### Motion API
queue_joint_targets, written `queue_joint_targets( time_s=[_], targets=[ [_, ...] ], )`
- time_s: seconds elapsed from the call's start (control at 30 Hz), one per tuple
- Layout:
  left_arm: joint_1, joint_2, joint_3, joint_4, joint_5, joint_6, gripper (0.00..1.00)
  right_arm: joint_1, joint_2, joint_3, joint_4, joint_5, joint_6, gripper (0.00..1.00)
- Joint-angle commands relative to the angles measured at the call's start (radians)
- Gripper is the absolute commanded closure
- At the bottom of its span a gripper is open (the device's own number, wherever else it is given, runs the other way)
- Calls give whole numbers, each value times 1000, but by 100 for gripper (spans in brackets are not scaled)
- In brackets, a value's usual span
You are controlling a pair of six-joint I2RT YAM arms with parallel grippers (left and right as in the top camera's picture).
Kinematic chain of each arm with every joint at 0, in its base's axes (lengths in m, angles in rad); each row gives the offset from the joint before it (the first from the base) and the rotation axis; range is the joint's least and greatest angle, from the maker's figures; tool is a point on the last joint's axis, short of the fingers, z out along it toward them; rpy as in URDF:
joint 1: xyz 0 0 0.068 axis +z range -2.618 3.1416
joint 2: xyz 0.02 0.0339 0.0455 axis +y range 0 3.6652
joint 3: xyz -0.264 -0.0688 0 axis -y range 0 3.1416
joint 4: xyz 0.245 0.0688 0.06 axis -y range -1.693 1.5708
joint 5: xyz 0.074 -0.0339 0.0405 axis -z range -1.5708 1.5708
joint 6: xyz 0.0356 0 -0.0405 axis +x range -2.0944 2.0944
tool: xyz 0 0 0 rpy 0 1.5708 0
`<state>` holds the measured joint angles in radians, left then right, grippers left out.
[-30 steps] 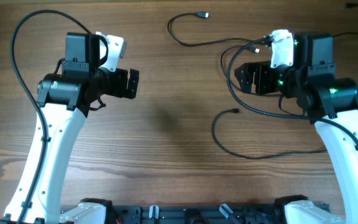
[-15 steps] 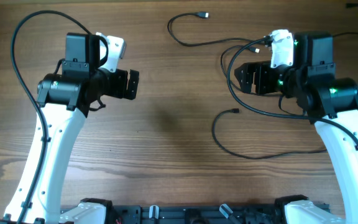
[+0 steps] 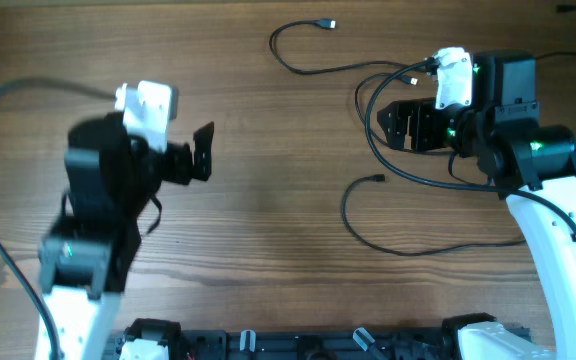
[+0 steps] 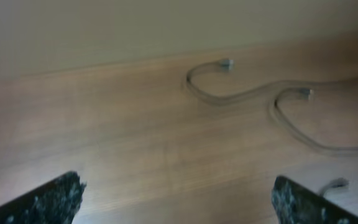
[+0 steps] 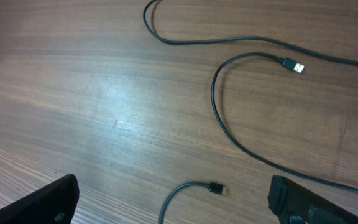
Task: Untangle cables
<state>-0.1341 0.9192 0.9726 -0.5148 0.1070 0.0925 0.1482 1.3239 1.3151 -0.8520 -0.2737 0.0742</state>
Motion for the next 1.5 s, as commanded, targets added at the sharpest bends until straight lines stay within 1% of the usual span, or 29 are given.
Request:
queue_joint_targets(
  time_s=[0.0,0.1,0.17,0.23,0.3,0.37,0.5,0.63,0.77,0.87,1.07,1.2,1.47],
  targets=[
    [7,-162,-224,183,16,-106,0,6,10,-1,2,-19,7,0],
    [7,-281,-398,379,20,-140,0,6,10,-1,2,-19,7,0],
    [8,-394,-566,572,20,-158,0,6,10,-1,2,-19,7,0],
    [8,-494,-711,727,19,-158,0,6,10,-1,2,-19,7,0],
    [8,-579,-821,828,19,-158,0,6,10,-1,2,-19,7,0],
    [8,-637,-886,866,18,-163,0,6,10,-1,2,-19,7,0],
    [8,-713,-937,825,-29,-238,0,6,10,-1,2,-19,7,0],
    [8,-745,-961,763,-45,-243,0,6,10,-1,2,-19,7,0],
    [8,-768,-966,676,-101,-304,0,6,10,-1,2,-19,7,0],
    [10,-797,-966,608,-125,-311,0,6,10,-1,2,-19,7,0],
    [43,-892,-966,441,-127,-311,0,6,10,-1,2,-19,7,0],
    [68,-916,-966,439,-127,-310,0,6,10,-1,2,-19,7,0],
    [69,-916,-966,442,-116,-310,0,6,10,-1,2,-19,7,0]
  ],
)
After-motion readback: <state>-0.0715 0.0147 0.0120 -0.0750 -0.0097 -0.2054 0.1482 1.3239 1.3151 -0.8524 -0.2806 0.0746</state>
